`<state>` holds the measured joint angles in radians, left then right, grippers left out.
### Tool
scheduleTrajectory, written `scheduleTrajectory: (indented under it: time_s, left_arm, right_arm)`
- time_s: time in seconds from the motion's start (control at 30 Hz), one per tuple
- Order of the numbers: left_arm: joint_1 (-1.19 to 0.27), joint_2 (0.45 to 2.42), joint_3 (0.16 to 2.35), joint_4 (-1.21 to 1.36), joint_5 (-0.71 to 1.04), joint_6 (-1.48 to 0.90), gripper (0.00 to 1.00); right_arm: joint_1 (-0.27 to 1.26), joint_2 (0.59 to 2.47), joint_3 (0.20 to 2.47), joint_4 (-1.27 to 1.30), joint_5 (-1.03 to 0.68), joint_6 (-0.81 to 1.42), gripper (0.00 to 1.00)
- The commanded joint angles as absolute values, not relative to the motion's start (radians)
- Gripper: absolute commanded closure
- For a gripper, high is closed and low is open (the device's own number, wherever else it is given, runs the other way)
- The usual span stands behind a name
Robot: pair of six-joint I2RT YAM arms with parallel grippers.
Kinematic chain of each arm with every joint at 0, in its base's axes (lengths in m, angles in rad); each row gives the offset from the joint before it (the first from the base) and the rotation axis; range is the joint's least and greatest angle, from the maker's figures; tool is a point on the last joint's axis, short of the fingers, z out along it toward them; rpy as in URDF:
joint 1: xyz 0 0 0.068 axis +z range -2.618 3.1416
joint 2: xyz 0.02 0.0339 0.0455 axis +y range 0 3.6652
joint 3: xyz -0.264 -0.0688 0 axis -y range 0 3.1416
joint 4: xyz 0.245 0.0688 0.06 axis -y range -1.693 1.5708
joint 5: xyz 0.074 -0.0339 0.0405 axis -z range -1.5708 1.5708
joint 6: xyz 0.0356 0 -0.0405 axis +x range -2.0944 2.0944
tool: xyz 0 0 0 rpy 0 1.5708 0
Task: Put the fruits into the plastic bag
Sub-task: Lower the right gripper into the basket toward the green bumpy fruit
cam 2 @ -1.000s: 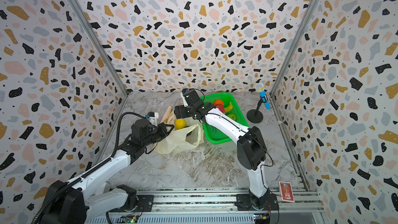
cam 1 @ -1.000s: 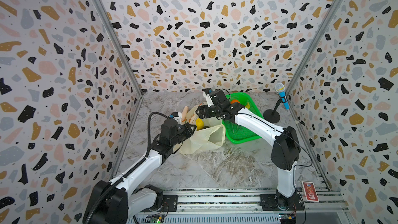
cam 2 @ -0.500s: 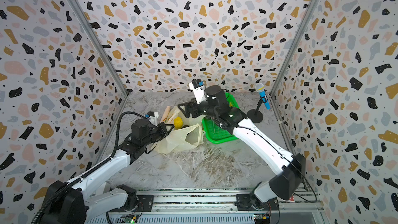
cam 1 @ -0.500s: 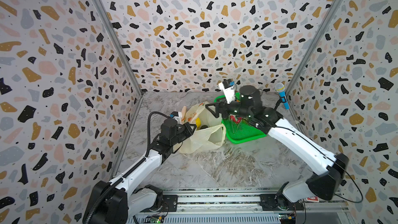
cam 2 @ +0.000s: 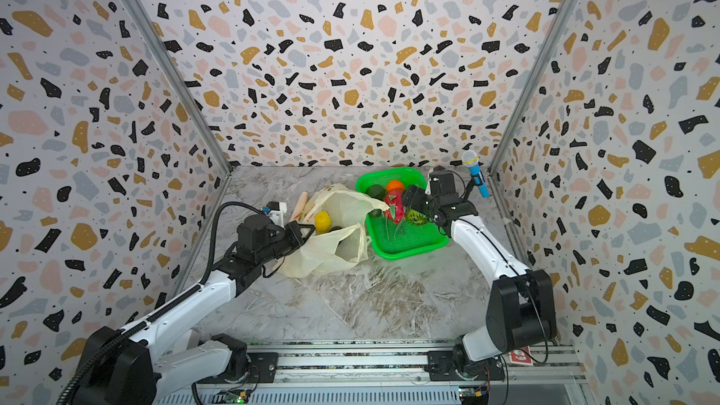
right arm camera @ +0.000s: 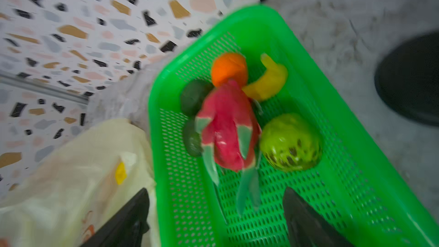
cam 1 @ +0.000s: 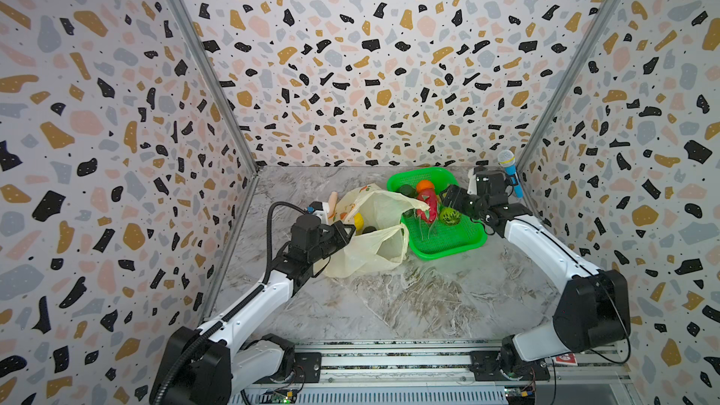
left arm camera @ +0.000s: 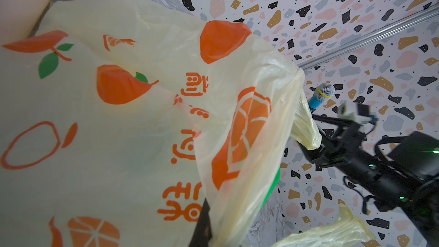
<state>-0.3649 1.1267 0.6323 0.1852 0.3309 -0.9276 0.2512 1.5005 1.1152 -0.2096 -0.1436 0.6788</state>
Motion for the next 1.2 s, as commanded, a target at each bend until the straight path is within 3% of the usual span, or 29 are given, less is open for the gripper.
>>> scheduleTrajectory:
  time_s: [0.0,0.4,0.73,1.03,1.17]
  left_arm:
    - [-0.362,1.107,0.636,0.215,0.333,-0.918,1.00]
    - [-0.362,1.106,0.626,0.216,0.329,-0.914,1.00]
    - [-0.361,1.108,0.624,0.213,0.325,-0.905,1.00]
    - [-0.361,1.133,0.629,0.225,0.325,-0.900,1.00]
    - [-0.360,1.141,0.633,0.226,0.327,-0.900,1.00]
  right_arm:
    - [0.233,1.459,1.078,-0.124,-0.107,0.878,0.11]
    - [0.134,1.663,1.066,-0.026,-0.232,1.223,0.07]
    - [0.133,1.796,1.133,-0.066,-0.223,1.325,0.07]
    - [0.170,1.895,1.232,-0.121,-0.133,1.356,0.10]
    - [0.183,1.921,1.248,-0.120,-0.131,1.363,0.18]
